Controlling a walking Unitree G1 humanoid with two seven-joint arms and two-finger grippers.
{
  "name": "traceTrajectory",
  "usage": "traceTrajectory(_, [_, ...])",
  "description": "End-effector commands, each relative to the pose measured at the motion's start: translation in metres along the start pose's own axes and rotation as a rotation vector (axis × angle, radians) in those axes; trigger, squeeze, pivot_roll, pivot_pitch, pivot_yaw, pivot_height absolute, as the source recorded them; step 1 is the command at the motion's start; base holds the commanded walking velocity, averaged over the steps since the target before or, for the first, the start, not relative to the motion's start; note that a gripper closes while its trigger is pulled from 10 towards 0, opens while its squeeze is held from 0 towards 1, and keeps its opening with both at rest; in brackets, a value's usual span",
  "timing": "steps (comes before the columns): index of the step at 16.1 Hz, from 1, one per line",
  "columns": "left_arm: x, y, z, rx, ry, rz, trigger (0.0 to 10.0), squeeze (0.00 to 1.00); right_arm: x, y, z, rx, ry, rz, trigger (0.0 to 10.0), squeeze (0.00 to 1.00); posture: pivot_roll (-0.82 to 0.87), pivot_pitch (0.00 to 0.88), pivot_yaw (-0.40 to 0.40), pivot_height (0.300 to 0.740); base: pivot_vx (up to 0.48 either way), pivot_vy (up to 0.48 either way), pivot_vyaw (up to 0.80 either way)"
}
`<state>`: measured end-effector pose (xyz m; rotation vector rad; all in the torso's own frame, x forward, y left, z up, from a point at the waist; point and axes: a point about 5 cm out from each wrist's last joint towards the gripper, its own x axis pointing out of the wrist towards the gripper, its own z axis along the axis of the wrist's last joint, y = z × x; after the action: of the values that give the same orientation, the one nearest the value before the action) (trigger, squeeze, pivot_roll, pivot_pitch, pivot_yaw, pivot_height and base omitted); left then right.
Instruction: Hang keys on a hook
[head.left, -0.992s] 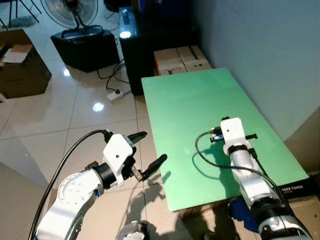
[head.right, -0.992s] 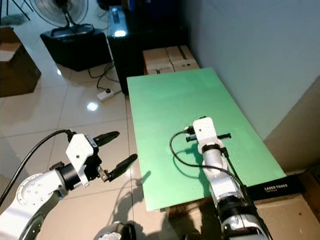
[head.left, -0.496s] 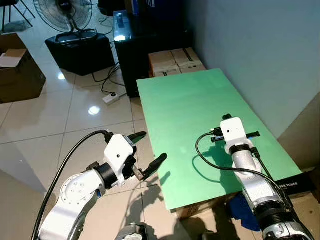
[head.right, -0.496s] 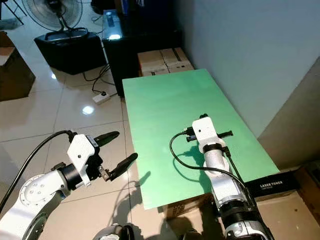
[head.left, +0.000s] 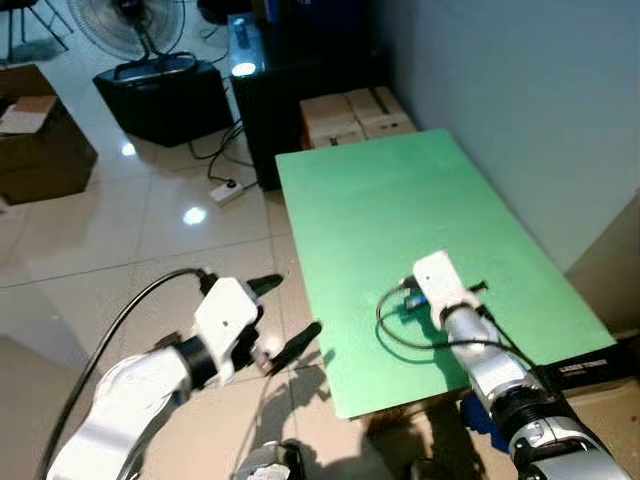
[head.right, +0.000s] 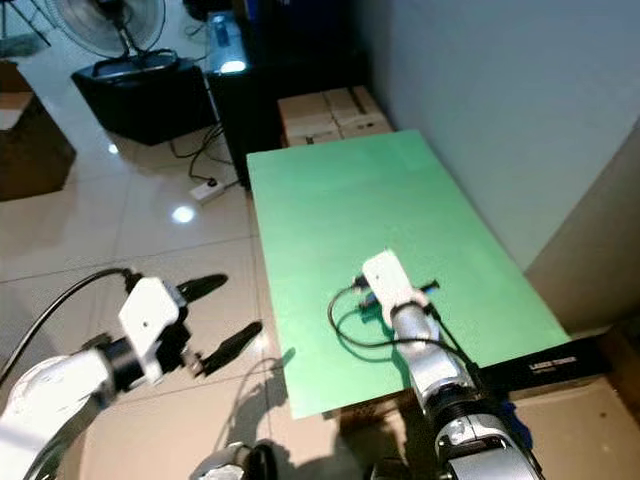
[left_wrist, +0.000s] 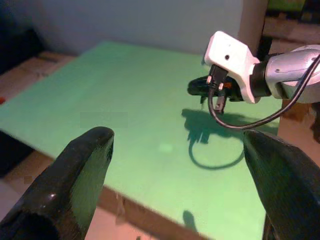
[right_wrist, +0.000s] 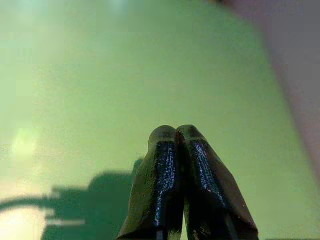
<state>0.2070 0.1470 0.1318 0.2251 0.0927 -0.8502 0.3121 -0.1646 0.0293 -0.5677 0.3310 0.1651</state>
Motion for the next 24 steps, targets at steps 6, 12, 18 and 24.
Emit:
traceTrajectory(6, [-0.001, -0.002, 0.005, -0.006, 0.0, 0.008, 10.0, 0.0, -0.002, -0.017, -0.003, -0.033, -0.018, -0.037, 10.0, 0.0, 0.09, 0.147, 0.113, 0.74, 0.0, 0.0, 0.0])
traceTrajectory(12, [0.0, -0.003, 0.005, -0.014, -0.002, 0.018, 10.0, 0.0, -0.022, -0.028, -0.038, -0.114, 0.054, -0.006, 10.0, 0.0, 0.1, 0.157, 0.113, 0.74, 0.0, 0.0, 0.0])
traceTrajectory(18, [-0.005, -0.001, 0.007, -0.005, 0.013, 0.026, 10.0, 0.0, -0.003, -0.015, -0.02, -0.195, 0.064, 0.043, 10.0, 0.0, 0.13, 0.177, 0.122, 0.74, 0.0, 0.0, 0.0])
traceTrajectory(24, [-0.004, -0.001, 0.007, -0.004, 0.017, 0.044, 10.0, 0.0, 0.0, 0.011, -0.018, -0.19, 0.079, 0.167, 10.0, 0.09, 0.14, 0.176, 0.113, 0.74, 0.0, 0.0, 0.0])
